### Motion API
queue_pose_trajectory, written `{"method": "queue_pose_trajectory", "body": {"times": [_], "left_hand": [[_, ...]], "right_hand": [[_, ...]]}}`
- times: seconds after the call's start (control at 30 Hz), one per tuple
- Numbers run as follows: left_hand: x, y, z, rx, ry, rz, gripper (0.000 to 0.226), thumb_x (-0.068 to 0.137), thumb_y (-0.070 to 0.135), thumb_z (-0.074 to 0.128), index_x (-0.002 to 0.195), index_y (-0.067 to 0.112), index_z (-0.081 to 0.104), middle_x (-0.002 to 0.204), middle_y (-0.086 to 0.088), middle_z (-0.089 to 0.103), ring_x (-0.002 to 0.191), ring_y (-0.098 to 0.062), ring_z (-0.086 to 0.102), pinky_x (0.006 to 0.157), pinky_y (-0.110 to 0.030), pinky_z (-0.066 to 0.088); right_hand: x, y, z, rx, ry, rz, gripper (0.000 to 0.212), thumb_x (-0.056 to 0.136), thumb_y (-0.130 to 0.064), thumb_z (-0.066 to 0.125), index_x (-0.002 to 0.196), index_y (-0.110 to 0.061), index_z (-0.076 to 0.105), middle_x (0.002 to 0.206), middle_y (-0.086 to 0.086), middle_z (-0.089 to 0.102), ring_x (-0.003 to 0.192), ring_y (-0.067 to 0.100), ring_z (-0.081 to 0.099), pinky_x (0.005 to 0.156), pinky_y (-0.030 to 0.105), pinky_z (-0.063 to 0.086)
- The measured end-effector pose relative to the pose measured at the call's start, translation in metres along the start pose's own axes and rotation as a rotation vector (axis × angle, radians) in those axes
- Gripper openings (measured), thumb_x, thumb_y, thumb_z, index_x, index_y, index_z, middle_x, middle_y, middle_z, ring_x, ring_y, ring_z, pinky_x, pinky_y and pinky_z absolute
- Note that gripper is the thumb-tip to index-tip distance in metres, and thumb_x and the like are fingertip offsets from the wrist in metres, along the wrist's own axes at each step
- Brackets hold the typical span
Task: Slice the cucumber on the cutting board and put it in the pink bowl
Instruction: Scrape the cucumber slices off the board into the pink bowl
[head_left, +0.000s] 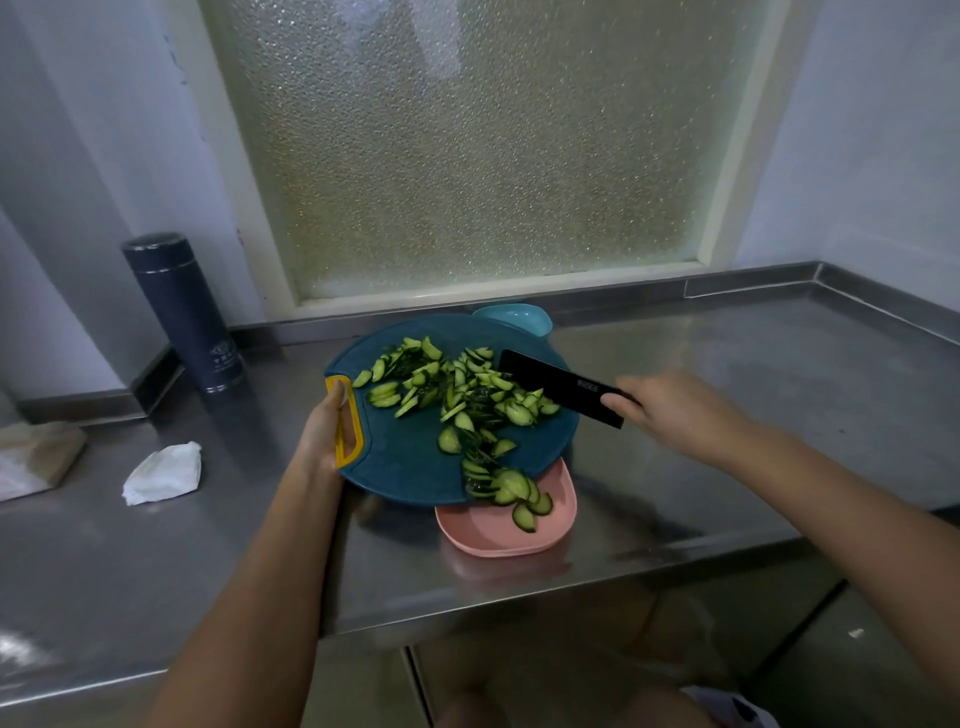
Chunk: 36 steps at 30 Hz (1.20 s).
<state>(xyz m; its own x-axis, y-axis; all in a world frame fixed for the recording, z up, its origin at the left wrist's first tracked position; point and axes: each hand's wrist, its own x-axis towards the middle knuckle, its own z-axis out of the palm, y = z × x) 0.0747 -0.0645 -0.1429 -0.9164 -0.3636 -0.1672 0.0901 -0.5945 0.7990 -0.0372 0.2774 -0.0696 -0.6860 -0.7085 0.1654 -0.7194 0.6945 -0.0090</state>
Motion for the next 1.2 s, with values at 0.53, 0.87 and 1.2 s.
{"method": "queue_pose_trajectory", "body": {"times": [0.53,0.87,1.2], "left_hand": [[0.018,-0.002,-0.007,0.021,0.0,0.024,0.07,0.099,0.046,0.017,0.082,0.016,0.078,0.09,-0.008,0.073,0.079,-0.024,0.071,0.061,-0.037,0.059],[0.022,-0.001,-0.017,0.033,0.016,0.046,0.057,0.099,0.048,0.018,0.112,0.014,0.062,0.103,-0.009,0.071,0.089,-0.026,0.069,0.084,-0.044,0.045],[0.023,-0.002,-0.017,0.019,0.013,0.048,0.057,0.098,0.05,0.021,0.119,0.014,0.059,0.128,-0.012,0.055,0.116,-0.032,0.051,0.101,-0.05,0.035]], "right_hand": [[-0.039,-0.024,0.004,0.047,-0.051,0.144,0.032,0.101,-0.039,0.036,0.102,-0.016,0.058,0.062,-0.012,0.043,0.053,0.0,0.042,0.044,0.018,0.026],[-0.06,-0.037,0.004,0.092,-0.061,0.122,0.023,0.1,-0.04,0.037,0.084,-0.026,0.044,0.062,-0.008,0.047,0.055,0.006,0.047,0.046,0.021,0.029],[-0.07,-0.019,-0.002,0.046,-0.078,0.037,0.021,0.099,-0.044,0.036,0.082,-0.032,0.04,0.071,-0.007,0.054,0.064,0.009,0.055,0.055,0.024,0.042]]}}
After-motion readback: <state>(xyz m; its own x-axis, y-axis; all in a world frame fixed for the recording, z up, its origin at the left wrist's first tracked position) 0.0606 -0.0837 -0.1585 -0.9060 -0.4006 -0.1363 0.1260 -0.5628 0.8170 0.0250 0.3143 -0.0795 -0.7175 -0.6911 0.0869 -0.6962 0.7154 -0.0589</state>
